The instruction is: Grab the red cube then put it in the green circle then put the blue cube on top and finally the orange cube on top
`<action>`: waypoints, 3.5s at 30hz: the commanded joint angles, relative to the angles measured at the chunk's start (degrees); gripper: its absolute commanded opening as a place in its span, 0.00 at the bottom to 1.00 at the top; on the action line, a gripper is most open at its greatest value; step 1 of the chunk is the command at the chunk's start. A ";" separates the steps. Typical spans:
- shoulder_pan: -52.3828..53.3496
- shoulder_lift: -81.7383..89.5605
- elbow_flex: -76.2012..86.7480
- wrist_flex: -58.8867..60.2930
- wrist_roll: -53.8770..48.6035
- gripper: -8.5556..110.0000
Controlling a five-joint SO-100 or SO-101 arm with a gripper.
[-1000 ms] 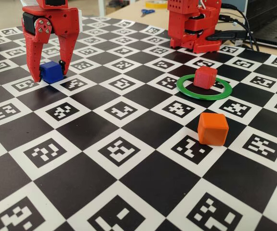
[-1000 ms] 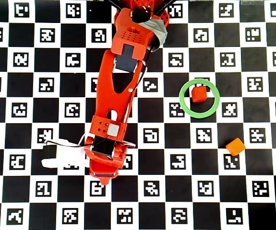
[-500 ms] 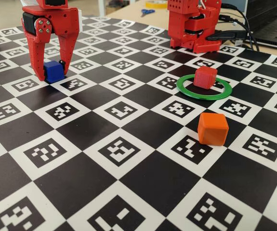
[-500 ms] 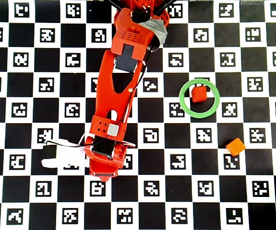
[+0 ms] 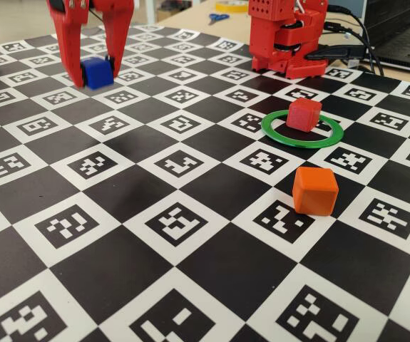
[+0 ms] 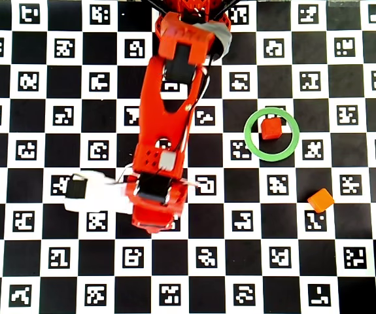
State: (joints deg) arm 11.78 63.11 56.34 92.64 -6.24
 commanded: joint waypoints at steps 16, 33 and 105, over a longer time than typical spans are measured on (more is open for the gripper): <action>-11.07 37.00 26.89 5.80 4.48 0.13; -23.64 55.63 48.43 -2.37 21.36 0.13; -50.89 40.96 65.30 -27.16 43.95 0.12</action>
State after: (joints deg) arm -38.94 103.62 121.90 66.27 37.44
